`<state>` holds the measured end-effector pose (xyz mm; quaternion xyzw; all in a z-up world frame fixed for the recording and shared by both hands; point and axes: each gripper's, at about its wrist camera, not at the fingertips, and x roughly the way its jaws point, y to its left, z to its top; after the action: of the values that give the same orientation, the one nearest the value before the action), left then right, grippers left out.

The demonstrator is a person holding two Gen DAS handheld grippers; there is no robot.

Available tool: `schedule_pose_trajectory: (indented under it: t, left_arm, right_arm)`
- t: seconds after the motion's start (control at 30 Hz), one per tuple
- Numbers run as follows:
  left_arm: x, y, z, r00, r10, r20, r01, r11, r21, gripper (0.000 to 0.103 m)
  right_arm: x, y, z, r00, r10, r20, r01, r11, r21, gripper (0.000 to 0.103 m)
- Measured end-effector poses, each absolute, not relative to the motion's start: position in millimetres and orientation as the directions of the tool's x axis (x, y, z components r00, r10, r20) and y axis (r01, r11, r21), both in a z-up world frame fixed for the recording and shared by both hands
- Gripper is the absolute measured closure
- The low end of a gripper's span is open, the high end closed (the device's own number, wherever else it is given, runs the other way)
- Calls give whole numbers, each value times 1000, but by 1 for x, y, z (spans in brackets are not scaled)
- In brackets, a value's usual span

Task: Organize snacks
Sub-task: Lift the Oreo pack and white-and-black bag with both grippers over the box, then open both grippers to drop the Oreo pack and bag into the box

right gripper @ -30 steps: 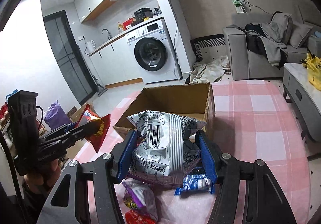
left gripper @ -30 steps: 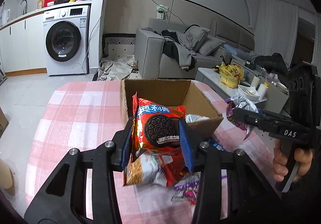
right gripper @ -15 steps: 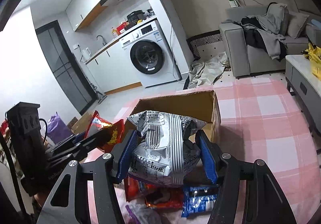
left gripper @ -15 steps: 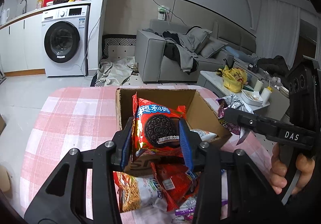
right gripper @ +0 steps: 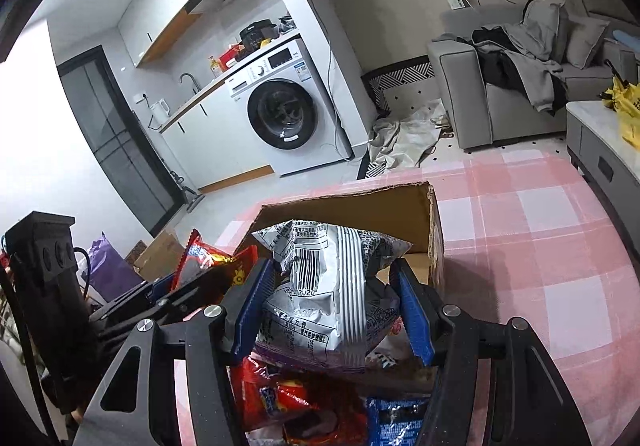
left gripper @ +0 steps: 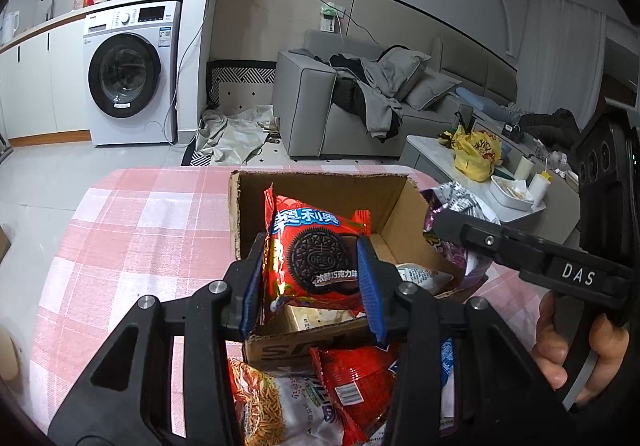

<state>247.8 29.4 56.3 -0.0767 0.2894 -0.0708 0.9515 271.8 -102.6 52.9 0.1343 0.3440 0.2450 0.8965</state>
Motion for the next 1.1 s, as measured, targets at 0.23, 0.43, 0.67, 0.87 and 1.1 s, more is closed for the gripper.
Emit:
schedule_pose_trajectory:
  t: [0.23, 0.43, 0.67, 0.87, 1.1]
  left_arm:
    - [260, 20, 47, 820, -181, -544, 101, 980, -173, 64]
    - [272, 12, 40, 811, -177, -558, 103, 981, -162, 64]
    - [278, 7, 34, 809, -183, -559, 111, 981, -160, 64]
    - [264, 13, 41, 804, -190, -563, 122, 980, -156, 24]
    - [229, 18, 54, 804, -177, -567, 99, 981, -165, 0]
  right_arm:
    - [281, -101, 45, 650, 517, -557, -336, 853, 400, 41]
    - [289, -98, 40, 645, 514, -566, -332, 855, 398, 41]
    - [289, -97, 43, 674, 490, -553, -338, 870, 360, 32]
    - [280, -108, 52, 695, 484, -531, -342, 873, 348, 17]
    - [254, -122, 64, 697, 482, -531, -369, 876, 310, 0]
